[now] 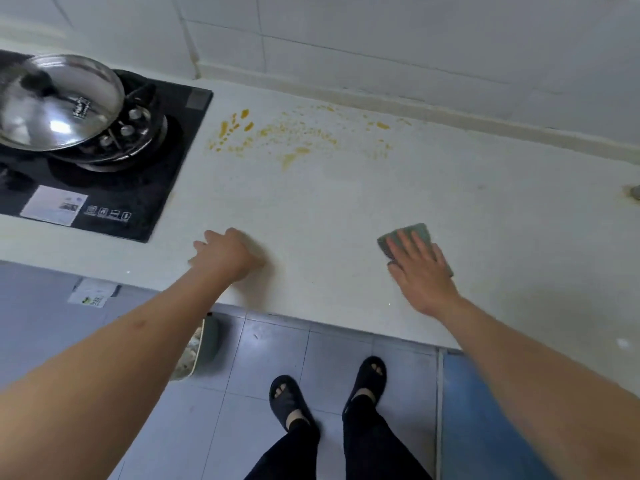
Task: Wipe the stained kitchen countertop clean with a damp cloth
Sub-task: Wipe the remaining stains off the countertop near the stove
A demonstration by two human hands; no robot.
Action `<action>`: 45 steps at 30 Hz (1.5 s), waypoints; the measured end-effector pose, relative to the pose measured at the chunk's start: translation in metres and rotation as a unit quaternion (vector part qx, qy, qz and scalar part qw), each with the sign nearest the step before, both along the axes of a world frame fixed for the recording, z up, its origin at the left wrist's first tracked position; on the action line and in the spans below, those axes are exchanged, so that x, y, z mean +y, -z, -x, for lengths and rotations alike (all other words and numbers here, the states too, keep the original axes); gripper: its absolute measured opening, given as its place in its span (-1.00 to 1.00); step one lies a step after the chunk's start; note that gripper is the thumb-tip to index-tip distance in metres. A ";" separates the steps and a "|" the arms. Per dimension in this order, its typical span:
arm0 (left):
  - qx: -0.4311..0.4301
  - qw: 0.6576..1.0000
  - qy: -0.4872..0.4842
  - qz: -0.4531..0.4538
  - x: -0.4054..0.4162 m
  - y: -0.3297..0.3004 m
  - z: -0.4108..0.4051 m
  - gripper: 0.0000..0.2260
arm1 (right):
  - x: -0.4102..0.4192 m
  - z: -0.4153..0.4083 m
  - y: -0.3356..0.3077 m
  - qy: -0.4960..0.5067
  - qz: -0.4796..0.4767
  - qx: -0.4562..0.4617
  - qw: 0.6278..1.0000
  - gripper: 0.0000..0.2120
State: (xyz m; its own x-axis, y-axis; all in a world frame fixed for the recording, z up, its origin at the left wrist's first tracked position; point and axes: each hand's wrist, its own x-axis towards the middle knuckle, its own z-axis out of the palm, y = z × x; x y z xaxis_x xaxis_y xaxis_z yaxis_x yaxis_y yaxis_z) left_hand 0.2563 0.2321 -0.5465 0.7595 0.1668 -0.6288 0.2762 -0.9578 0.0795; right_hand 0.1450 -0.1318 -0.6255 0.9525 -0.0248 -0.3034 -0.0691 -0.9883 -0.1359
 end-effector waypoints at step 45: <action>-0.047 0.962 0.265 0.032 -0.385 0.011 0.098 -0.16 | -0.303 0.130 -0.013 0.370 -0.006 -0.007 0.929 -0.45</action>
